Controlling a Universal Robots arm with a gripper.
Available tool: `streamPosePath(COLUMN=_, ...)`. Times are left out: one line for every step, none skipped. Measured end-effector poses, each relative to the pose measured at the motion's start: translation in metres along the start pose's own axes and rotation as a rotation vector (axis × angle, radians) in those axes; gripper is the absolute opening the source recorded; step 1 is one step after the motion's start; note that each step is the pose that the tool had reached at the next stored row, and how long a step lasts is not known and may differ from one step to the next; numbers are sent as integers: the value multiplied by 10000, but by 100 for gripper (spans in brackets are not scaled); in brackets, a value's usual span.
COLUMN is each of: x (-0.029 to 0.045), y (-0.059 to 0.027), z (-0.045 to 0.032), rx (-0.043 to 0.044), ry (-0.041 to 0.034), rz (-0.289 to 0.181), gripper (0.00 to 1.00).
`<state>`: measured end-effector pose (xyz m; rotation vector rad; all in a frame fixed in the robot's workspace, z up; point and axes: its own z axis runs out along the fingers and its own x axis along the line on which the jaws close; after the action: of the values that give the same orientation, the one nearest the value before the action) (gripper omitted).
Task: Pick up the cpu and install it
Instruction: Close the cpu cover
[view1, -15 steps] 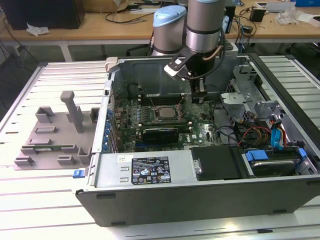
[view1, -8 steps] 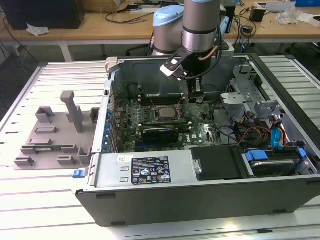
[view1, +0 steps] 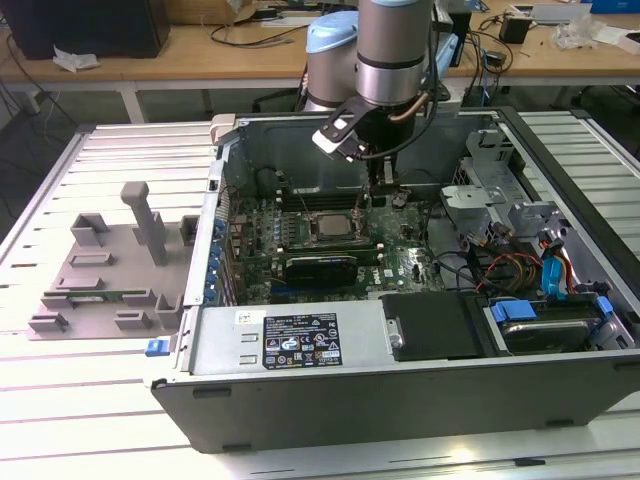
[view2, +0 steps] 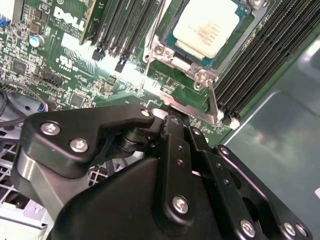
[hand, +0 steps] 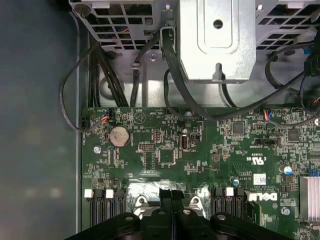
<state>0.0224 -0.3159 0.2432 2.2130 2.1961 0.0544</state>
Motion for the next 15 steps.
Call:
streamPosePath(x=0, y=-11, z=3, rx=0, ry=2, rz=0, gripper=11)
streamPosePath(x=0, y=-22, z=5, rx=0, ry=2, rz=0, gripper=11)
streamPosePath(x=0, y=-31, z=7, rx=-1, ry=3, rz=0, gripper=11)
streamPosePath(x=0, y=-56, z=12, rx=-1, ry=6, rz=1, gripper=11)
streamPosePath(x=-1, y=-66, z=15, rx=-1, ry=5, rz=0, gripper=11)
streamPosePath(x=-1, y=-70, z=16, rx=0, ry=4, rz=1, gripper=11)
streamPosePath(x=-1, y=-70, z=17, rx=0, ry=2, rz=0, gripper=11)
streamPosePath(x=-1, y=-70, z=18, rx=0, ry=3, rz=0, gripper=11)
streamPosePath(x=-1, y=-70, z=18, rx=3, ry=4, rz=0, gripper=11)
streamPosePath(x=0, y=-70, z=22, rx=64, ry=11, rz=0, gripper=11)
streamPosePath(x=0, y=-69, z=23, rx=184, ry=8, rz=2, gripper=11)
streamPosePath(x=-1, y=-69, z=23, rx=297, ry=4, rz=3, gripper=11)
streamPosePath(x=0, y=-67, z=24, rx=409, ry=5, rz=4, gripper=11)
streamPosePath(x=-1, y=-67, z=23, rx=493, ry=3, rz=5, gripper=11)
streamPosePath(x=-1, y=-67, z=23, rx=545, ry=1, rz=5, gripper=11)
